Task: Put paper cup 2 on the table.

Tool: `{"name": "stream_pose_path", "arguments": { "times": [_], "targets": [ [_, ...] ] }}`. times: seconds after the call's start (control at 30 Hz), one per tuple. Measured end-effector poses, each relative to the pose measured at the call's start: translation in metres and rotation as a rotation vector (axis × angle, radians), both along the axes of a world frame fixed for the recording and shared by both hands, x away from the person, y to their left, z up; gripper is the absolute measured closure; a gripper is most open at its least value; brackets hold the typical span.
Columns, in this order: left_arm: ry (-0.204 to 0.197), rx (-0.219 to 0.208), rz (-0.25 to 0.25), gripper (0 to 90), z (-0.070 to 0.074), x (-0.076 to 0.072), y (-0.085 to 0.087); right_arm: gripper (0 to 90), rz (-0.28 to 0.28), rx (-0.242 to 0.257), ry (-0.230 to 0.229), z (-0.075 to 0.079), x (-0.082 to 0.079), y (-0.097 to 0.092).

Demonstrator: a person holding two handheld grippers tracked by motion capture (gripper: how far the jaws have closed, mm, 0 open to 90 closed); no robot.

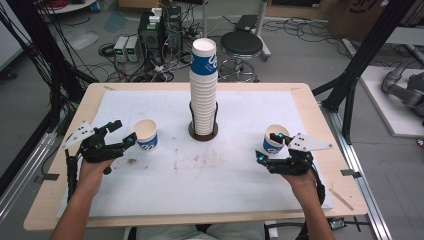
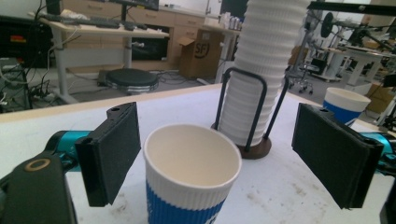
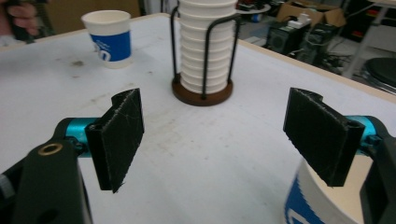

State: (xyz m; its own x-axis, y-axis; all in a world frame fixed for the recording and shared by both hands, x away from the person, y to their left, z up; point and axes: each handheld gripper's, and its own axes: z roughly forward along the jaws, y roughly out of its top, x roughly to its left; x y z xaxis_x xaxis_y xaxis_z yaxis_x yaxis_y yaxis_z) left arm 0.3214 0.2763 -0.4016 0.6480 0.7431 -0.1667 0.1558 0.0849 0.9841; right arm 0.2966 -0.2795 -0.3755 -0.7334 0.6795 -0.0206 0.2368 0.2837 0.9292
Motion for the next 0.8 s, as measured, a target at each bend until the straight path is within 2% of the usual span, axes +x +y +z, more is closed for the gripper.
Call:
{"name": "stream_pose_path", "arguments": {
  "times": [0.1,0.3,0.53,0.8],
  "targets": [
    [-0.026,-0.01,-0.008,15.4,0.006,-0.002,-0.002,20.9,-0.042,-0.008,-0.007,-0.001,0.0,-0.006],
    [-0.063,-0.018,-0.025,15.4,0.014,-0.005,-0.007,20.9,-0.08,0.01,-0.011,-0.001,-0.003,-0.017],
    [-0.08,0.007,-0.026,15.4,0.015,-0.007,-0.009,21.0,-0.108,0.02,-0.021,0.0,-0.006,-0.026],
    [-0.086,0.0,-0.026,15.5,0.013,-0.009,-0.006,20.9,-0.113,0.032,-0.024,0.002,-0.008,-0.025]
  ]
}}
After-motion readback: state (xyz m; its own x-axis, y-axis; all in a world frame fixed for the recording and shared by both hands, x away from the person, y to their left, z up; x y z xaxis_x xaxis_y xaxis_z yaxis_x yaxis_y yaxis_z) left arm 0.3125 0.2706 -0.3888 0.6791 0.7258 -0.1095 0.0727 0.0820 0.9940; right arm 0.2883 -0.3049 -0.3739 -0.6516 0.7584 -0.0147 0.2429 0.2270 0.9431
